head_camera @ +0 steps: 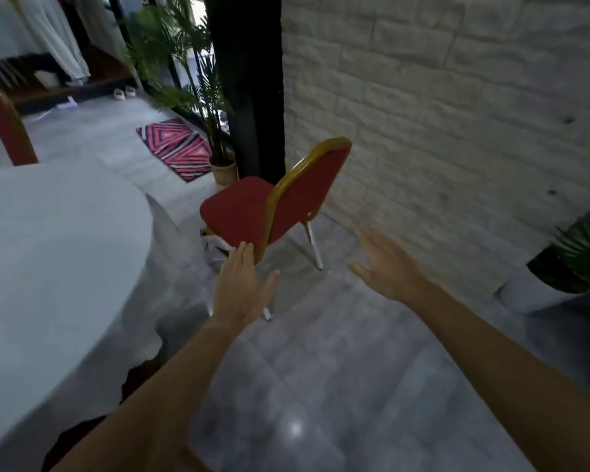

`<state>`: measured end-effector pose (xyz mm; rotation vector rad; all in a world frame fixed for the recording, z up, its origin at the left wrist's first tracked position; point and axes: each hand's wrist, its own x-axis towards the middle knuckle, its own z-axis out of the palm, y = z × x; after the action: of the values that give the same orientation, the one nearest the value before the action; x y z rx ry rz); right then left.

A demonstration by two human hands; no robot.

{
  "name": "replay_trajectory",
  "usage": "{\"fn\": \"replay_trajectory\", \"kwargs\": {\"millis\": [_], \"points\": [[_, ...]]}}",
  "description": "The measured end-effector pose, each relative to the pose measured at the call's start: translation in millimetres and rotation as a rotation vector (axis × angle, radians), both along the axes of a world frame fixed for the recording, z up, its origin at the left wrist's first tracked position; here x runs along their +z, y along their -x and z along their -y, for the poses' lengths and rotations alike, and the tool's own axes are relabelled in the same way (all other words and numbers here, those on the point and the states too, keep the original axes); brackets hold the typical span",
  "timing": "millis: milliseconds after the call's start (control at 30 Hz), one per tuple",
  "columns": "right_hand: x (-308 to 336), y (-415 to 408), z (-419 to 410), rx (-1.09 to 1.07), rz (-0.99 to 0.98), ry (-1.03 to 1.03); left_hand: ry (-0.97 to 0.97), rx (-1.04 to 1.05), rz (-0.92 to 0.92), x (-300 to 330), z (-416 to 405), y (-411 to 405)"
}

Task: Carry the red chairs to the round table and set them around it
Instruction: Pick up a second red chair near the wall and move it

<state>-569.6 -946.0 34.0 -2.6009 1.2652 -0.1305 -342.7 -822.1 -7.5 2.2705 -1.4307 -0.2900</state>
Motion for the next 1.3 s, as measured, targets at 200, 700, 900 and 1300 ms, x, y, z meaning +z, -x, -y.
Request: {"fn": "replay_trajectory", "kwargs": {"millis": [200, 700, 900, 1300], "points": [[7, -3, 91, 0.010, 0.036, -0.012, 0.072, -0.035, 0.057, 9, 101, 2], [27, -45, 345, 0.348, 0.013, -0.047, 0.079, 0.264, 0.071, 8, 290, 8], [13, -114, 405, 0.528, -0.035, 0.004, 0.016, 0.348, 0.044, 2, 336, -24], [-25, -159, 473, 0.649, -0.079, -0.145, -0.010, 0.171, 0.098, -36, 392, -59]]}}
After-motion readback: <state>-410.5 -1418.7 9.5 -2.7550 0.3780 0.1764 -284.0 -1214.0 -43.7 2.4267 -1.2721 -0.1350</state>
